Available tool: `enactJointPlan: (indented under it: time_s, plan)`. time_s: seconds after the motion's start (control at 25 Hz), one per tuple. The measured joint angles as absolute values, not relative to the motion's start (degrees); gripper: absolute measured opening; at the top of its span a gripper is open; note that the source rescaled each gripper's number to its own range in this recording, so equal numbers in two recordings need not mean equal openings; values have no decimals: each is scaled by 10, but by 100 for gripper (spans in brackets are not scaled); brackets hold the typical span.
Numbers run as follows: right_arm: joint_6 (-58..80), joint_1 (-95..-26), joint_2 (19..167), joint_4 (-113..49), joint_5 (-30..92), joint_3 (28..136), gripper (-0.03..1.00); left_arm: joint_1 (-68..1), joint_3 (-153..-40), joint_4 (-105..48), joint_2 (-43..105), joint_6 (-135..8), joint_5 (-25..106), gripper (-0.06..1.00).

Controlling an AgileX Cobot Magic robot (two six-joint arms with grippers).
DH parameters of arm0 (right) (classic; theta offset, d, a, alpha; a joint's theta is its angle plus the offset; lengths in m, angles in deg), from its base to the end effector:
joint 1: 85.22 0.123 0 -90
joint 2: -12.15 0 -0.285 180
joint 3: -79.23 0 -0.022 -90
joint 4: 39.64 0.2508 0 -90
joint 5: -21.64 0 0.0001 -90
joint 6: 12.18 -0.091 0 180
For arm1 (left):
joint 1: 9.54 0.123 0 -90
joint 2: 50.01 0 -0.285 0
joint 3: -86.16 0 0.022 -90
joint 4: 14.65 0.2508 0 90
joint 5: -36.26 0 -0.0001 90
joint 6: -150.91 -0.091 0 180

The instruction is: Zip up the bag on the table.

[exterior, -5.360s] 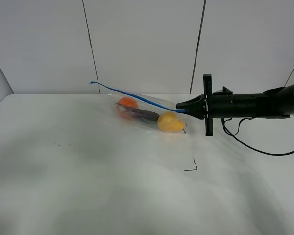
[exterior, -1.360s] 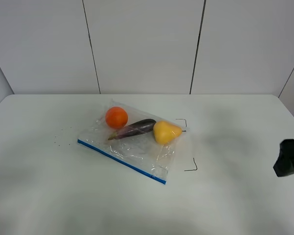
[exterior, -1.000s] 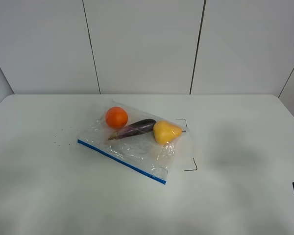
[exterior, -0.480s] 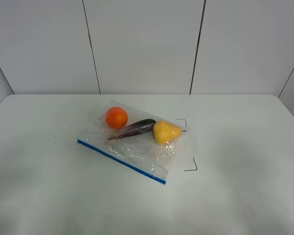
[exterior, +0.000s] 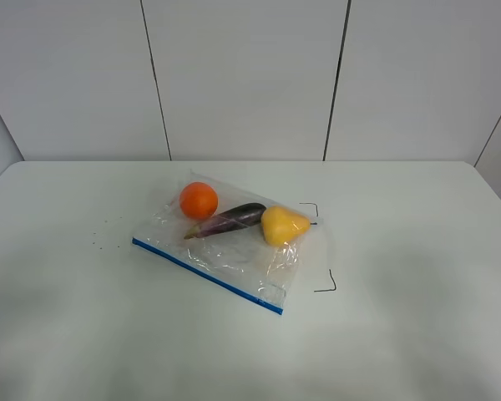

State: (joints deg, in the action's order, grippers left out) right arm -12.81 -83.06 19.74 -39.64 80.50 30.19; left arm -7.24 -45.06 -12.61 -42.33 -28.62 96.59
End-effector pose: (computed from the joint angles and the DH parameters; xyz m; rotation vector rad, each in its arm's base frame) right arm -0.0031 -0.0001 0.2777 -0.0269 2.0156 0.0310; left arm -0.0045 0.0026 0.2769 -0.0507 2.0378 0.0626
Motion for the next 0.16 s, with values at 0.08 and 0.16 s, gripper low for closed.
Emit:
enactJointPlan:
  time_s: [0.08, 0.16]
  plan:
    - [-128, -831, 197, -396, 805, 302, 100, -72, -451, -126, -423, -286, 966, 100]
    - [-128, -831, 197, -396, 805, 302, 100, -72, -451, -126, -423, -286, 966, 100]
